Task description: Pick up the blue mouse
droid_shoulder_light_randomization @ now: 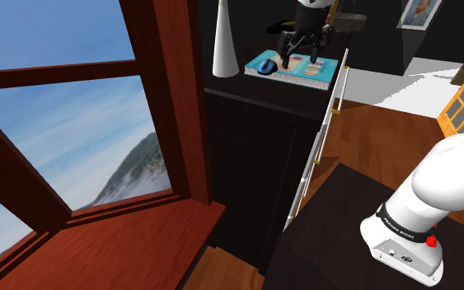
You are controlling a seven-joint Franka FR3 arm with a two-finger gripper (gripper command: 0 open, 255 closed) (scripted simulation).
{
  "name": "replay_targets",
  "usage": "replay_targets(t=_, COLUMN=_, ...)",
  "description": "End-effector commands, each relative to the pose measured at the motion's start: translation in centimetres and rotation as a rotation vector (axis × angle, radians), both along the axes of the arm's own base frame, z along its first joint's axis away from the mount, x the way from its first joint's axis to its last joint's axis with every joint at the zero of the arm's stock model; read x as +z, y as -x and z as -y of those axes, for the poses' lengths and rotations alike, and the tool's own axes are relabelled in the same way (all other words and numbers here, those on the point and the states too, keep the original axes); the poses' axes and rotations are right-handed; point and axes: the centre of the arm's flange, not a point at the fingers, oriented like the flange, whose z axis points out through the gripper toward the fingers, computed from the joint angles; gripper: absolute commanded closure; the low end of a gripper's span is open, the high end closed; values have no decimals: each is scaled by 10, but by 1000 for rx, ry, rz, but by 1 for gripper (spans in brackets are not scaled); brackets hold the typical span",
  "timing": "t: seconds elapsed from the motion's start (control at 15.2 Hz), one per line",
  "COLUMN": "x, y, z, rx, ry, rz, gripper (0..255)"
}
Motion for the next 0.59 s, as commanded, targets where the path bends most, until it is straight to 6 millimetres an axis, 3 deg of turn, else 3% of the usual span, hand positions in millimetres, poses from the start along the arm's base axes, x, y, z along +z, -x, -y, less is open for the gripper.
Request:
replay_targets(t=0.0, x=-5, y=-30, z=-9, rx=-93, ry=46, rz=20, gripper=0)
replay_targets(t=0.53, x=-6, y=-136, z=-17, rx=-424, ry=227, rz=80, gripper=0)
